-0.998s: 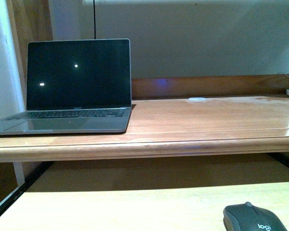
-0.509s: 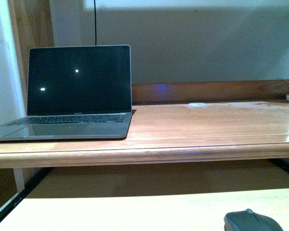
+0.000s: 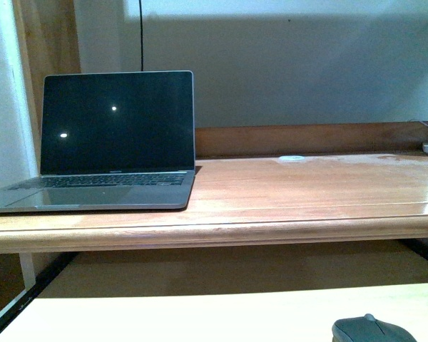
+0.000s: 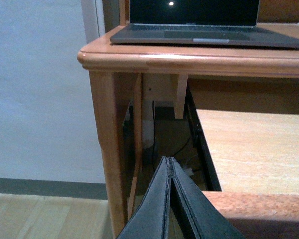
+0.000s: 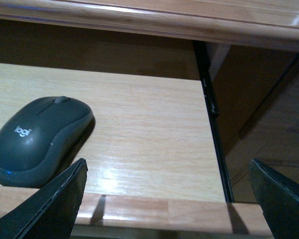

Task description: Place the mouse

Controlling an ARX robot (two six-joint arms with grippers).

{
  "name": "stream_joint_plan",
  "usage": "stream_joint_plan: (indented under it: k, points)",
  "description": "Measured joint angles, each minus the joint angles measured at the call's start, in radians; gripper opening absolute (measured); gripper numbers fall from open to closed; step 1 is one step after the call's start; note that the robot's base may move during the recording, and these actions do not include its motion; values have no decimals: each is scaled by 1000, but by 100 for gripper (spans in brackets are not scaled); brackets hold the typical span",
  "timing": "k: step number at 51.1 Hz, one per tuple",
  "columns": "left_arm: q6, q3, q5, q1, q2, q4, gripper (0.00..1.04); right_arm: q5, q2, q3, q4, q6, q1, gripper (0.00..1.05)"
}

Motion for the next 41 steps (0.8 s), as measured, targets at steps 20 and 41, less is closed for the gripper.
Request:
stream_joint_plan:
  k: [20, 41]
  points:
    - [0, 0, 0, 0, -5, 0, 3, 172, 217, 235, -184, 49, 205, 97]
    - [0, 0, 0, 0, -5, 0, 3, 359, 442, 370, -235, 167, 406, 97]
